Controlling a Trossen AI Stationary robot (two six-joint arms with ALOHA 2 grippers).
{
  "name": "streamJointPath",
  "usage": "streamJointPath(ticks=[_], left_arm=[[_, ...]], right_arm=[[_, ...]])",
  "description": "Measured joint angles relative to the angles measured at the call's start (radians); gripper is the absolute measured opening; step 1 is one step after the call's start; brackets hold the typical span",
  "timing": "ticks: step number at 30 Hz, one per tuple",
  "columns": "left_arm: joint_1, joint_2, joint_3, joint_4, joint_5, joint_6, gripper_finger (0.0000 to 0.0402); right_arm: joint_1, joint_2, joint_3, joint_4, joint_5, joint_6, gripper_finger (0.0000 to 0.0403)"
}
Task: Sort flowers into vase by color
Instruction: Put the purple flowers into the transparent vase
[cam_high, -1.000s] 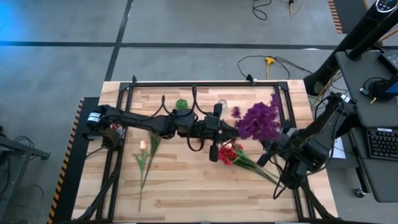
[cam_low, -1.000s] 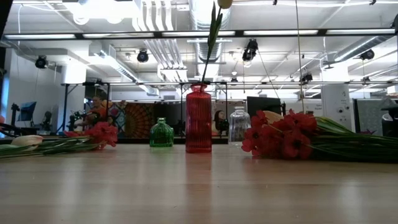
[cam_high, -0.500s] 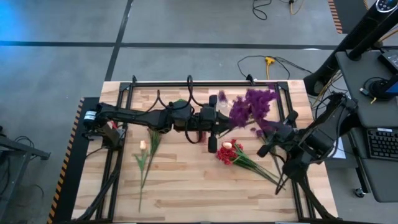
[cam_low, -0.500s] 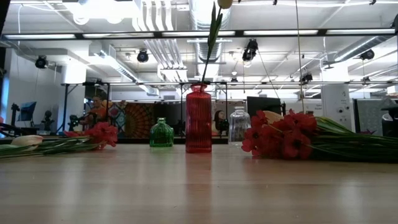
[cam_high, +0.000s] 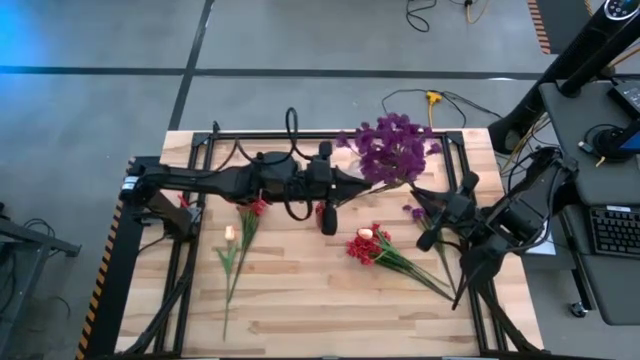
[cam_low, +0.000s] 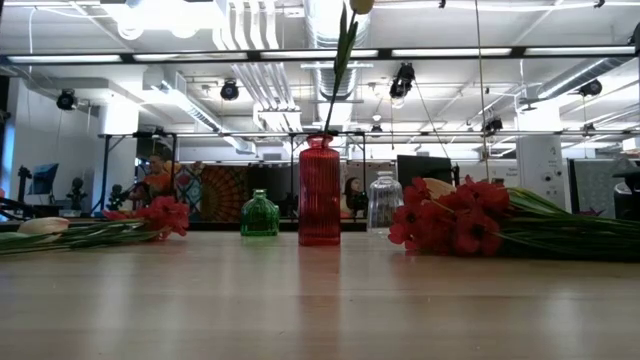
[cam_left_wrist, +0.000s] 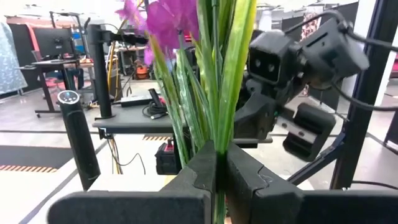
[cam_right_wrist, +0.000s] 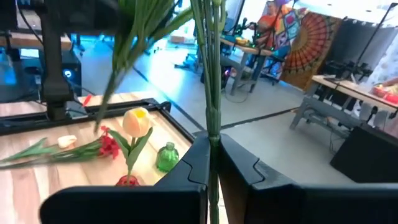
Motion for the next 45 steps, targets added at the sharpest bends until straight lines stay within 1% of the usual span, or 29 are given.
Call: streamJointPath(ticks=[4,8,13,17,22,31,35,38,41,45], left_arm=[[0.0,-0.034,0.0,-0.026,-0.001,0.0,0.0],[0.0,-0.059,0.0,-0.068,-0.025,0.0,0.0],[0.0,-0.086,0.0,-0.151,-0.137,0.017,0.0],[0.0,-0.11,0.0,-0.187,-0.181,0.023,0.0],[0.0,-0.142,0.0,-0.261,-0.183,0.02,0.0],[-0.002,-0.18,0.0,-0.447,-0.183,-0.052,0.0],[-0.009,-0.184,0.0,-0.459,-0.165,-0.064,0.0],[-0.019,-0.184,0.0,-0.46,-0.164,-0.064,0.0],[-0.029,-0.184,0.0,-0.46,-0.164,-0.064,0.0],[-0.044,-0.184,0.0,-0.451,-0.164,-0.062,0.0]], right_arm=[[-0.022,0.001,-0.013,0.0,-0.037,0.009,0.0012],[-0.037,0.002,-0.024,-0.001,-0.041,0.022,0.0012],[-0.039,0.002,-0.026,-0.002,-0.045,0.026,0.0012],[-0.039,0.002,-0.026,-0.004,-0.043,0.026,0.0012],[-0.038,0.001,-0.023,-0.012,-0.021,0.025,0.0012],[-0.039,-0.004,-0.019,-0.035,-0.02,-0.002,0.0012],[-0.039,-0.002,-0.019,-0.035,-0.025,-0.027,0.0012],[-0.039,0.007,-0.022,-0.034,-0.051,-0.034,0.0014],[-0.039,0.018,-0.024,-0.034,-0.09,-0.034,0.0028],[-0.039,0.033,-0.027,-0.038,-0.113,-0.035,0.0077]])
